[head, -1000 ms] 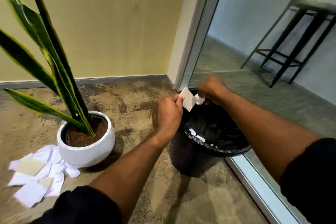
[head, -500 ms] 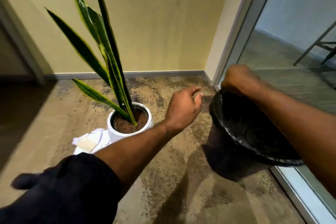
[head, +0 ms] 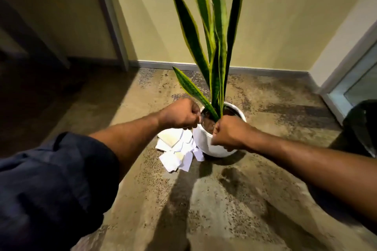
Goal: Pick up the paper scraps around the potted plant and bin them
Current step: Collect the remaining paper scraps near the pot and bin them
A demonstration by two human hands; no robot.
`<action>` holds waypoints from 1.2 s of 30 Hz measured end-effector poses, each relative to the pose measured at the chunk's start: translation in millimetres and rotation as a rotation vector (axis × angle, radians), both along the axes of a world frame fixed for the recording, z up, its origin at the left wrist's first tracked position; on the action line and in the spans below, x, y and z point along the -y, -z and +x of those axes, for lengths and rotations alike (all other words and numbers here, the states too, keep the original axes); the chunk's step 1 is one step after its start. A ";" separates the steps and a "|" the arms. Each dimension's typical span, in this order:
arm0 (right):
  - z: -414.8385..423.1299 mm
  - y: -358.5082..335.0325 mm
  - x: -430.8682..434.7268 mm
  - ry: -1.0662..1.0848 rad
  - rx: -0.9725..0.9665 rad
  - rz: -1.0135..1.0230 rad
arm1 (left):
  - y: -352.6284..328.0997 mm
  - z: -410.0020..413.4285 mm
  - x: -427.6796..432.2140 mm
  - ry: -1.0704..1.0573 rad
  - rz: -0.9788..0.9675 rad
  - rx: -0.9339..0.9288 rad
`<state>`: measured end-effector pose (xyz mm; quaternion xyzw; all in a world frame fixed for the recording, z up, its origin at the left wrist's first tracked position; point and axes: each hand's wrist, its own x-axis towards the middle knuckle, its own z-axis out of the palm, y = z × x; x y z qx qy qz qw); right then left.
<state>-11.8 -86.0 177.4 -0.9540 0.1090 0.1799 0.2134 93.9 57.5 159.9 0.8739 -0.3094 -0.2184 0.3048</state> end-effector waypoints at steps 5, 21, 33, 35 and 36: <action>5.6 78.3 -47.6 0.043 0.000 0.088 | 47.6 32.7 -38.2 0.041 0.525 -0.290; 37.2 220.2 -99.7 0.489 0.080 0.018 | 184.1 67.3 -50.3 -0.087 0.494 0.065; 36.2 236.2 -110.8 0.473 0.149 -0.108 | 196.0 67.3 -40.5 -0.195 0.449 0.006; 37.5 235.0 -109.4 0.518 0.137 -0.045 | 195.7 67.3 -39.5 -0.221 0.401 0.004; 38.9 234.5 -108.1 0.550 0.116 -0.006 | 195.0 67.5 -39.0 -0.240 0.363 -0.019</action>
